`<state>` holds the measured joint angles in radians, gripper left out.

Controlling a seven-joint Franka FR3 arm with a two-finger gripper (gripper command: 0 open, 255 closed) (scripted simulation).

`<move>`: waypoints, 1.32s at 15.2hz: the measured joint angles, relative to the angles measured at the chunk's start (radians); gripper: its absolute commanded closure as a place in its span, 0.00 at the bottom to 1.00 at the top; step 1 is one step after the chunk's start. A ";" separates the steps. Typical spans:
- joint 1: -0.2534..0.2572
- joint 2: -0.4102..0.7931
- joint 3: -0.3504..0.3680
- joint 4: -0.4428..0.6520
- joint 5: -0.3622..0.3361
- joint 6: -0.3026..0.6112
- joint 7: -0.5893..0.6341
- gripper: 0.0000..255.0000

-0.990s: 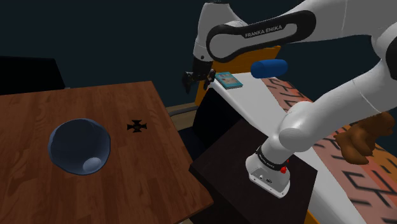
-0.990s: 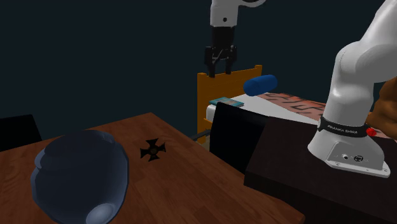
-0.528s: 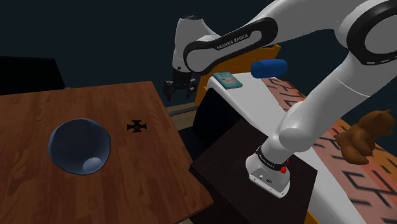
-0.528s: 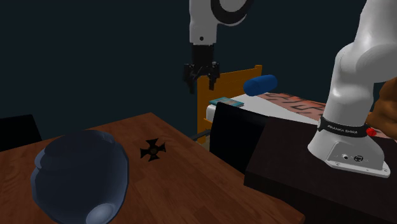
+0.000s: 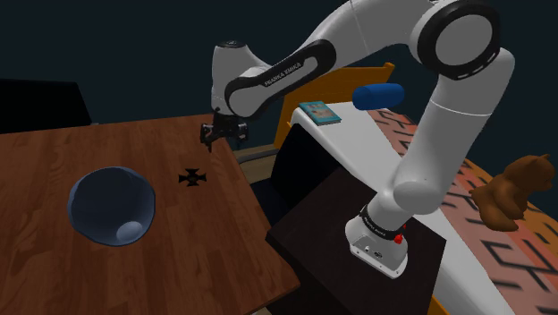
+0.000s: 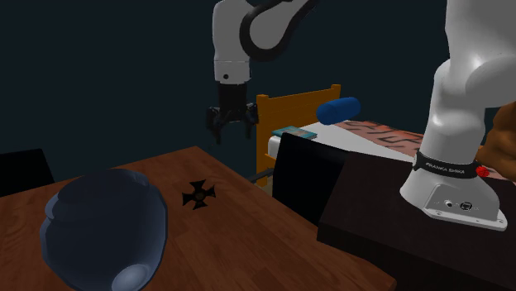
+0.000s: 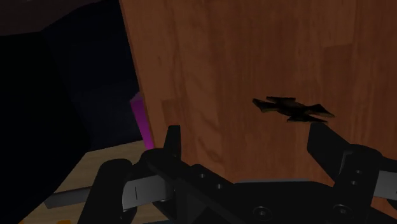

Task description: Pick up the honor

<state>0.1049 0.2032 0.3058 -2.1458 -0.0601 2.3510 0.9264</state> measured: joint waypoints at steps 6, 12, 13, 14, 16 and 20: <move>0.071 0.254 -0.028 0.235 -0.067 0.016 0.143 0.00; 0.119 0.429 -0.056 0.415 -0.089 0.012 0.209 0.00; 0.121 0.439 -0.058 0.415 -0.091 0.023 0.211 0.00; 0.122 0.449 -0.060 0.416 -0.093 0.031 0.212 0.00; 0.125 0.469 -0.064 0.419 -0.098 0.048 0.214 0.00; 0.129 0.490 -0.069 0.420 -0.103 0.067 0.217 1.00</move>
<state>0.2339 0.6929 0.2367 -1.7255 -0.1630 2.4181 1.1438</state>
